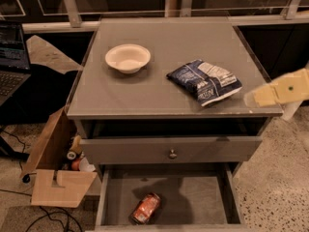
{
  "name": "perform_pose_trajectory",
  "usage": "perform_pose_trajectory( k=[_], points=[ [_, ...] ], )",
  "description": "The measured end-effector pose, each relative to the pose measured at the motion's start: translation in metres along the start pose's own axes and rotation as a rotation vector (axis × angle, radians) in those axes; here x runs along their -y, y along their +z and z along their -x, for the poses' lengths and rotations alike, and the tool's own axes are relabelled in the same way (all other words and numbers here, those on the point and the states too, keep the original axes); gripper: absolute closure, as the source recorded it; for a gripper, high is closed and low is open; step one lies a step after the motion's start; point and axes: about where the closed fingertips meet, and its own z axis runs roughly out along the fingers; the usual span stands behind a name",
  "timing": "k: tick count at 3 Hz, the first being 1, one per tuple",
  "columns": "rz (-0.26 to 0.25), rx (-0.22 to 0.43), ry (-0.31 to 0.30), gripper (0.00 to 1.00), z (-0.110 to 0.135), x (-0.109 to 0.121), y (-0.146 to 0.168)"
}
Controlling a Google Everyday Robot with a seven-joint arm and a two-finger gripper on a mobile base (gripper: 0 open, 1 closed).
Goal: Pick coke can from middle drawer and place on counter
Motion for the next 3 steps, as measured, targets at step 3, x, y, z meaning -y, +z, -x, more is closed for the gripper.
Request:
perform_pose_trajectory(
  k=[3],
  points=[
    [-0.107, -0.007, 0.123, 0.0, -0.0254, -0.0033, 0.0001]
  ],
)
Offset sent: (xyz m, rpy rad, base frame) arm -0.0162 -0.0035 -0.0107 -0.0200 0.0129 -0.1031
